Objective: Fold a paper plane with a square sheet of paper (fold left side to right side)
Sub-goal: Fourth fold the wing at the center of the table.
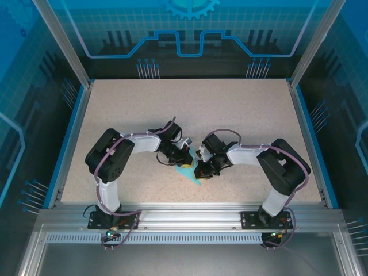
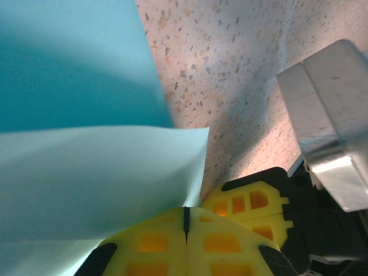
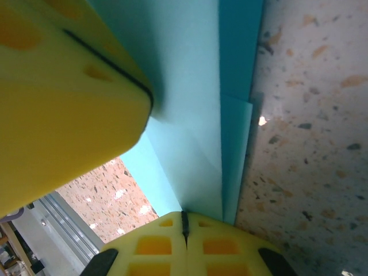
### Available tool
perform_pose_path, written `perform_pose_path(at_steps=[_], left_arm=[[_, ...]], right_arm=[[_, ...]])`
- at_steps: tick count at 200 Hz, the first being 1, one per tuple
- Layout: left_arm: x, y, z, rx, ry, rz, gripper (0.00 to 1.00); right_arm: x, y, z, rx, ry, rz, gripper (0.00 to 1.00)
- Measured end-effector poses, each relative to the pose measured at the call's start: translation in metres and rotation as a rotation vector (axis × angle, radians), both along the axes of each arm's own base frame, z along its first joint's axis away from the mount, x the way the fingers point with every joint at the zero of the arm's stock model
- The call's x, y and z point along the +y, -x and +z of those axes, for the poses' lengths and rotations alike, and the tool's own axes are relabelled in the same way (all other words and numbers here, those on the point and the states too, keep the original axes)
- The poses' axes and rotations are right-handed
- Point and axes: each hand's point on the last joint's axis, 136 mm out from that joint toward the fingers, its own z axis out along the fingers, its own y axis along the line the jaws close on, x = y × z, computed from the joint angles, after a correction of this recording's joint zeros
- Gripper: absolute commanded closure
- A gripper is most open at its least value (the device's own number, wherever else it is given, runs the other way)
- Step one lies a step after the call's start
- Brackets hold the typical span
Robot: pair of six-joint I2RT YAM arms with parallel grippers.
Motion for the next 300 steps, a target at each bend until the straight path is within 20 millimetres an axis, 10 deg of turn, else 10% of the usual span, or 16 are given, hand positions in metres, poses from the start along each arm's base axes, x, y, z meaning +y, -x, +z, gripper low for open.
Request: perform_pose_path(at_steps=[190, 300], left_arm=[[0.009, -0.001, -0.016, -0.088, -0.022, -0.06, 1.0], [0.047, -0.054, -0.013, -0.192, -0.088, 0.072, 1.0]], right_arm=[[-0.001, 0.001, 0.0, 0.003, 0.016, 0.019, 1.0], [-0.001, 0.001, -0.001, 0.004, 0.015, 0.021, 1.0]])
